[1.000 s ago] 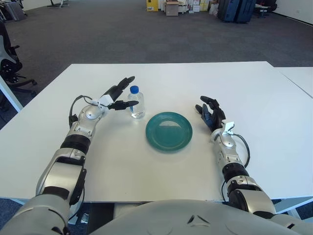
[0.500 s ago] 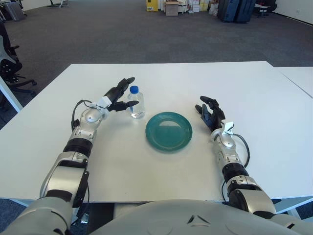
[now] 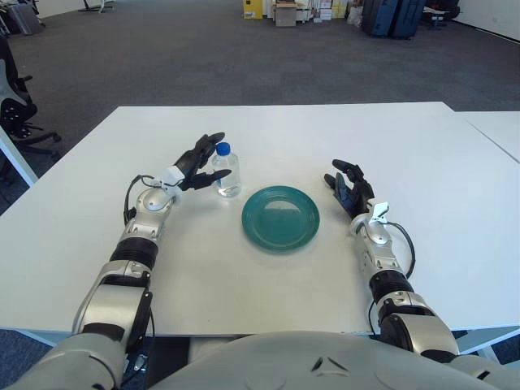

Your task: Put the bottle into the plate.

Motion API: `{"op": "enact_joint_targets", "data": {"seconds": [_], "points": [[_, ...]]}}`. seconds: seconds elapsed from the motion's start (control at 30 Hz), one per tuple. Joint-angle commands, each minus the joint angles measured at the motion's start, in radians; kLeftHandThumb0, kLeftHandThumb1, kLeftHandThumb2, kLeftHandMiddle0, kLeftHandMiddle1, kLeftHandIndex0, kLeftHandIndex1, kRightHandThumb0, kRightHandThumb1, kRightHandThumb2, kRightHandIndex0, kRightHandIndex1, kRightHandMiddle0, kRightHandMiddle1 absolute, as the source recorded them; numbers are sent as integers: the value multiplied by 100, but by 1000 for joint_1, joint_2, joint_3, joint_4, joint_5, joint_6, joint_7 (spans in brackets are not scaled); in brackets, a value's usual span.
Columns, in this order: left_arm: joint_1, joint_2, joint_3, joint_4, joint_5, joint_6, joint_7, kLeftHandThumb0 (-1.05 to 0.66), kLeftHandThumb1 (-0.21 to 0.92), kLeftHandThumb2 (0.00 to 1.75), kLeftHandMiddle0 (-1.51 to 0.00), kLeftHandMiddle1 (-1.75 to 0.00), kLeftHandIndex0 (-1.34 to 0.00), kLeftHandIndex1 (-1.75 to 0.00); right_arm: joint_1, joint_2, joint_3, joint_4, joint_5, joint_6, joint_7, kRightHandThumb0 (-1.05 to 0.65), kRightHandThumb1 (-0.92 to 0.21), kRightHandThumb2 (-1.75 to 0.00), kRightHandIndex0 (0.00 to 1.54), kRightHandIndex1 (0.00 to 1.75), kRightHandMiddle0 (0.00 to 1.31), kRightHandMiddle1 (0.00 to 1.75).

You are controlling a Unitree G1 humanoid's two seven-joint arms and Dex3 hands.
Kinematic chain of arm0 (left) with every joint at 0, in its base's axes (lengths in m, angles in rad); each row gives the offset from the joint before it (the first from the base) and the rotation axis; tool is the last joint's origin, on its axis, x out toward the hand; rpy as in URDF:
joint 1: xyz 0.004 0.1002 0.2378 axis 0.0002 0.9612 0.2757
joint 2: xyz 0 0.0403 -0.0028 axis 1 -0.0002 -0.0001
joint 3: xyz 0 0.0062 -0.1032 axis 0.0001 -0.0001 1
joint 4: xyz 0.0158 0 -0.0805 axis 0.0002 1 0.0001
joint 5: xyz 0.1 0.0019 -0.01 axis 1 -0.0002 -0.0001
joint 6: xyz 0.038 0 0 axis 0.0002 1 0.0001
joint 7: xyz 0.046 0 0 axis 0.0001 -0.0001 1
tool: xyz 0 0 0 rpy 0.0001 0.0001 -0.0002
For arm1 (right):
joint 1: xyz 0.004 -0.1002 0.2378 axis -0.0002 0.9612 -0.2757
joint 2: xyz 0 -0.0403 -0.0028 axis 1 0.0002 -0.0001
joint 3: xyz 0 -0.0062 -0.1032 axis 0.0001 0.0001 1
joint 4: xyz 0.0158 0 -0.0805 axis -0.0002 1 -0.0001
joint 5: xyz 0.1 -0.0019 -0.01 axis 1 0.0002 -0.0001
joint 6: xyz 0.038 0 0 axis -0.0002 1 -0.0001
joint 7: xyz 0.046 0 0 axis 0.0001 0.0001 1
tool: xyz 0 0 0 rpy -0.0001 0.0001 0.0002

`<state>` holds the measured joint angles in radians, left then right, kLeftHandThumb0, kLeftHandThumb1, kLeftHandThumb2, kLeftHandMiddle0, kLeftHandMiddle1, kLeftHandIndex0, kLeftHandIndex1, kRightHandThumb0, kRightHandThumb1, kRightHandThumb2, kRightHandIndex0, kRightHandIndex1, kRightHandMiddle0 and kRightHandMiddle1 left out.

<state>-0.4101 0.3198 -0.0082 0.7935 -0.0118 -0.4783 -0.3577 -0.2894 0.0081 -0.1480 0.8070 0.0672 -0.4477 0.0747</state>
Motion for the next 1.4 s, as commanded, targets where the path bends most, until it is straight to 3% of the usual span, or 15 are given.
{"op": "enact_joint_targets", "data": {"seconds": [0.0,0.67,1.37], "points": [[2,-9,26,12,-29,-15,-15,-86,92,13,-23,-2,0,-60,5,-2,-3,19,13,25,1,-56,-92,-57,64,2,14,90],[10,-44,54,45,-41,-11,-12,-83,92,12,-29,-2,0,-73,6,1,1,10,4,34,-13,-55,-92,-58,64,2,13,90],[-33,-68,5,135,64,46,81,-78,89,7,-32,-2,0,-80,21,9,11,-9,1,34,-30,-57,-92,-59,66,2,16,91]]}}
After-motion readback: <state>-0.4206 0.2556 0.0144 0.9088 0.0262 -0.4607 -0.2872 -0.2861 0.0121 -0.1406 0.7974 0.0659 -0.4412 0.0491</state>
